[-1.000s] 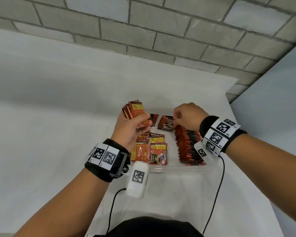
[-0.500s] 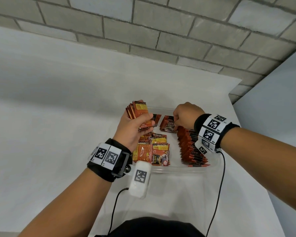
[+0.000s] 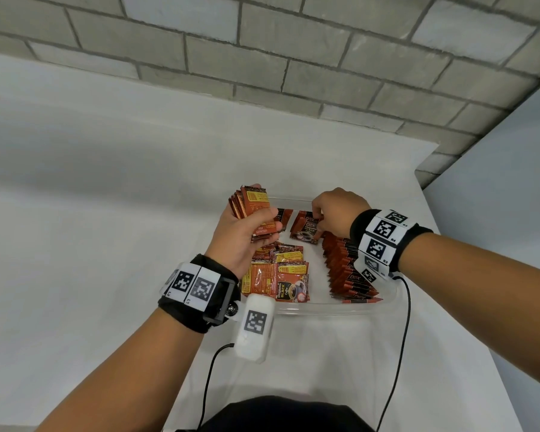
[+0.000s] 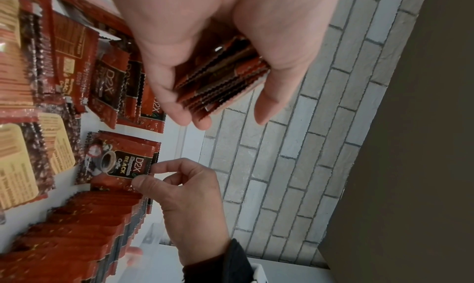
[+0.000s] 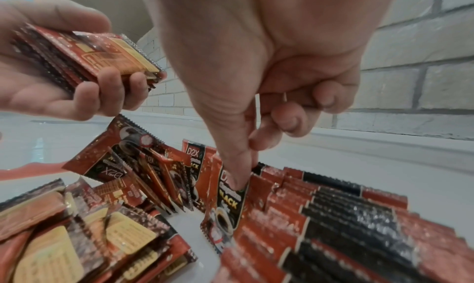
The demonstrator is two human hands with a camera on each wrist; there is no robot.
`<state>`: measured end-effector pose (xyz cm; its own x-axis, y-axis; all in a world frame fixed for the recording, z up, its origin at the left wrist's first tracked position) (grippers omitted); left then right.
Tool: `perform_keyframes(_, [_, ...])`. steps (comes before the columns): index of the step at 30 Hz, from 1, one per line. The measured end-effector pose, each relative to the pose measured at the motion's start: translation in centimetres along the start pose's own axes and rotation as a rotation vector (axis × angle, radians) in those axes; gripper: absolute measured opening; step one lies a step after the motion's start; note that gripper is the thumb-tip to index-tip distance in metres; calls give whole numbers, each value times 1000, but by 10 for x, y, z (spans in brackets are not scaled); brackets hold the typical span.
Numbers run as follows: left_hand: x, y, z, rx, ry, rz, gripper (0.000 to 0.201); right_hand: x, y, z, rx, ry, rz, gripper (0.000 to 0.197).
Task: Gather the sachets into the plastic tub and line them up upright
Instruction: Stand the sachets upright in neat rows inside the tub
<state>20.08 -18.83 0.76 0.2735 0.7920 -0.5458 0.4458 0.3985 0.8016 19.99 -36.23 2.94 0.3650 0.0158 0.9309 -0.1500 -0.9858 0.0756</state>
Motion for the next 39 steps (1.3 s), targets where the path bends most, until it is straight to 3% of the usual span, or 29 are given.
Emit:
perform_keyframes(5, [-1, 2, -1, 2, -4, -69, 37, 4, 5, -4, -5, 15, 43, 28])
perform_keyframes(8, [2, -4, 0, 57, 21, -162, 30, 12, 10, -9, -5, 46, 121, 24])
perform_keyframes(11, [-2, -10, -1, 122, -30, -243, 21, 32, 7, -26, 42, 160, 380, 21])
perform_keyframes(13, [-13, -10, -5, 139, -122, -220, 34, 42, -2, -43, 98, 221, 647, 22])
perform_keyframes(16, [-27, -10, -10, 141, -222, -130, 48, 37, -22, -65, 181, 166, 890, 34])
perform_keyframes(20, [-32, -17, -13, 167, -235, -55, 45, 28, -26, -77, 203, 185, 924, 42])
perform_keyframes(24, [-29, -16, -13, 146, -197, 3, 38, 40, -4, -91, 158, 449, 1015, 18])
perform_keyframes(27, [-25, -18, -12, 155, -178, -52, 37, 49, -4, -103, 215, 588, 963, 17])
perform_keyframes(30, [-31, -18, -13, 149, -223, -99, 22, 34, -30, -103, 327, 406, 782, 16])
perform_keyframes(32, [-30, -16, -11, 110, -222, -113, 39, 23, -40, -103, 390, 303, 724, 25])
perform_keyframes(34, [-28, -14, -11, 92, -220, -116, 56, 28, -34, -104, 369, 352, 767, 28])
perform_keyframes(36, [-28, -13, -12, 91, -228, -112, 59, 35, -22, -102, 297, 426, 787, 29])
perform_keyframes(39, [-31, -12, -15, 83, -265, -92, 60, 34, -17, -93, 238, 368, 757, 35])
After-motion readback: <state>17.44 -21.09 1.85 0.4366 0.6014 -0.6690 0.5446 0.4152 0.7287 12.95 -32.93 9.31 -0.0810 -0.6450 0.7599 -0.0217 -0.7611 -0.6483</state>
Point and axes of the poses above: each hand's wrist, its own z-axis towards the middle knuckle, its own x-axis out of the back of the hand, y = z × x, the point moved 8 cm from there along z, towards the middle knuckle, and after that the axes turned 1 degree about -y, right-handed, at the moved point
